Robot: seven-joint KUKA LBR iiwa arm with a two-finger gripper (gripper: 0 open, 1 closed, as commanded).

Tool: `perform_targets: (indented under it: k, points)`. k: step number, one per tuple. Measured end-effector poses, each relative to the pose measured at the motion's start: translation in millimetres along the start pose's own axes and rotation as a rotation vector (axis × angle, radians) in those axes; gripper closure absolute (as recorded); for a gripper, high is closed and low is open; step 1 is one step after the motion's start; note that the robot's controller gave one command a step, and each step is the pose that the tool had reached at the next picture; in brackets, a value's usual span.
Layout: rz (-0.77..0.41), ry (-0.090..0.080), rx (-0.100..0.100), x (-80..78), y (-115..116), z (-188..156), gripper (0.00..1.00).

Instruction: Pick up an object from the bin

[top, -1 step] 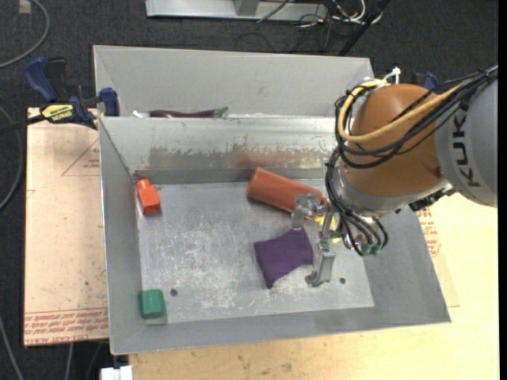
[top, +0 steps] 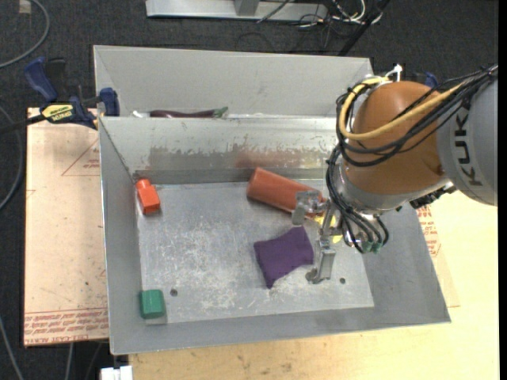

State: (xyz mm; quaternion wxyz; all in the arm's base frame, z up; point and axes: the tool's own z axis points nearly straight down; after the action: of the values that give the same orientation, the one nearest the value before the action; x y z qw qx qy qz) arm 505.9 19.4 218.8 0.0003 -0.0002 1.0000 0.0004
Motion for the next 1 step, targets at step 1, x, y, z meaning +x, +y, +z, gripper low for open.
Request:
perform_targets:
  k: [1]
  points:
    - [-0.144, -0.001, 0.0, -15.2, -10.4, 50.5, 0.0]
